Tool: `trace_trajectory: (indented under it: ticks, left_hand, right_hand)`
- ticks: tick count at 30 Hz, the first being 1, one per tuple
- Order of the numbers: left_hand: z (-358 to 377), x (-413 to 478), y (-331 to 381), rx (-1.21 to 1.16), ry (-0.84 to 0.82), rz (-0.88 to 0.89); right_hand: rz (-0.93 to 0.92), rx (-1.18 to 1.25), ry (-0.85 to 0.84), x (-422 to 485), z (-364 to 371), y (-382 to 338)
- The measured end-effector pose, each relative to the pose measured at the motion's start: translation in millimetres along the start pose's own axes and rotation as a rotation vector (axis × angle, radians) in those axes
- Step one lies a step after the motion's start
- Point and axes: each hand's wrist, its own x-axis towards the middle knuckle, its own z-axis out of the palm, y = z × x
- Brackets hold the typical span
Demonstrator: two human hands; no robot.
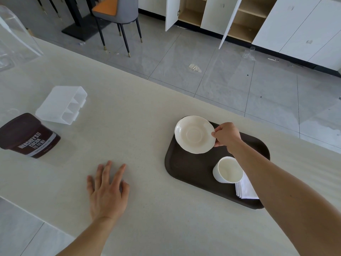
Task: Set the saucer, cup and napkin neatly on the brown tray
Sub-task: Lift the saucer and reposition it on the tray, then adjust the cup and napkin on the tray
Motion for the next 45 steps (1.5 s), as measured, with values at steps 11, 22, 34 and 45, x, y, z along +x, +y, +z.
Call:
trace_trajectory:
  ticks: [11, 22, 34, 45]
  left_hand:
    - [1.5, 1.4, -0.7, 0.016, -0.014, -0.002]
    - [1.5, 0.3, -2.0, 0.01, -0.01, 0.002]
    - [6.6, 1.0, -3.5, 0.003, 0.018, -0.009]
    - [5.0, -1.0, 0.1, -0.021, 0.051, -0.01]
  right_hand:
    - [0.08, 0.175, -0.045, -3.5, -0.3, 0.8]
    - [-0.101, 0.222, -0.056, -24.6, -41.3, 18.5]
    - [-0.464, -0.488, -0.16, -86.6, -101.5, 101.5]
    - [-0.682, -0.536, -0.051, -86.5, -82.6, 103.5]
